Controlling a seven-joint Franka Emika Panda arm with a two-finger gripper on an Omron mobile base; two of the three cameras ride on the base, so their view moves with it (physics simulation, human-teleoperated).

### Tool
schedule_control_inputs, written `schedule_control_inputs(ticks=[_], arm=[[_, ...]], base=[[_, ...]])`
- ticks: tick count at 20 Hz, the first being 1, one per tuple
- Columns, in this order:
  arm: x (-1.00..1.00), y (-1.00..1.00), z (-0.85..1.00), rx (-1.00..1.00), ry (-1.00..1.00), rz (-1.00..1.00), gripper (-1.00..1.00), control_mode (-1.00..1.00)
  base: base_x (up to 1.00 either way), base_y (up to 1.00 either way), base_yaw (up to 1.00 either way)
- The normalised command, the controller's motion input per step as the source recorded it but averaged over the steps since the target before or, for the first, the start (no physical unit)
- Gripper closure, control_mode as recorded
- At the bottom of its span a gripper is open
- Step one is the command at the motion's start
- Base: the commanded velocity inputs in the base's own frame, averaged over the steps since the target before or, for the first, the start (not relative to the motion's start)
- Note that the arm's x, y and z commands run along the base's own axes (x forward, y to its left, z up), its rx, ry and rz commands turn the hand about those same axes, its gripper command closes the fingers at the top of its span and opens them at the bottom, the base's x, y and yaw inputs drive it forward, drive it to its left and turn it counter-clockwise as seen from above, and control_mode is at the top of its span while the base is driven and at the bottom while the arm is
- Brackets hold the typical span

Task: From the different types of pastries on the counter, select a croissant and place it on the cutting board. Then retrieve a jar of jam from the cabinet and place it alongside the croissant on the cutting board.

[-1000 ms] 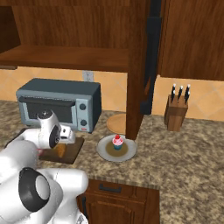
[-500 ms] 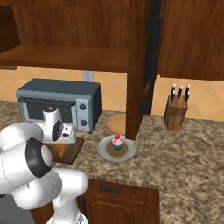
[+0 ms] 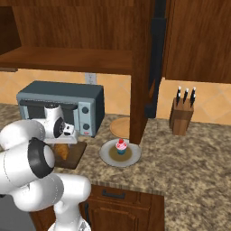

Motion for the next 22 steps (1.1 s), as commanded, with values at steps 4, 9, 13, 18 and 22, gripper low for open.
schedule_control_inputs(ticks=[4,9,13,18,22], arm=[[-0.34,-0.02,0.17,0.01,0.00,0.00,-1.00,-1.00],[-0.07,-0.12,1.00,0.08,0.00,0.00,-1.00,-1.00],[0.00,-0.05,0.74,0.05,0.00,0.00,-1.00,-1.00],[-0.50,0.03,-0.11,0.00,0.03,-0.01,-1.00,-1.00],[-1.00,-0.22,-0.18,0.02,-0.17,-0.01,-1.00,-1.00]], base=[[0.00,0.00,0.00],[0.00,0.00,0.00],[0.00,0.00,0.00],[0.00,0.00,0.00],[0.00,0.00,0.00]])
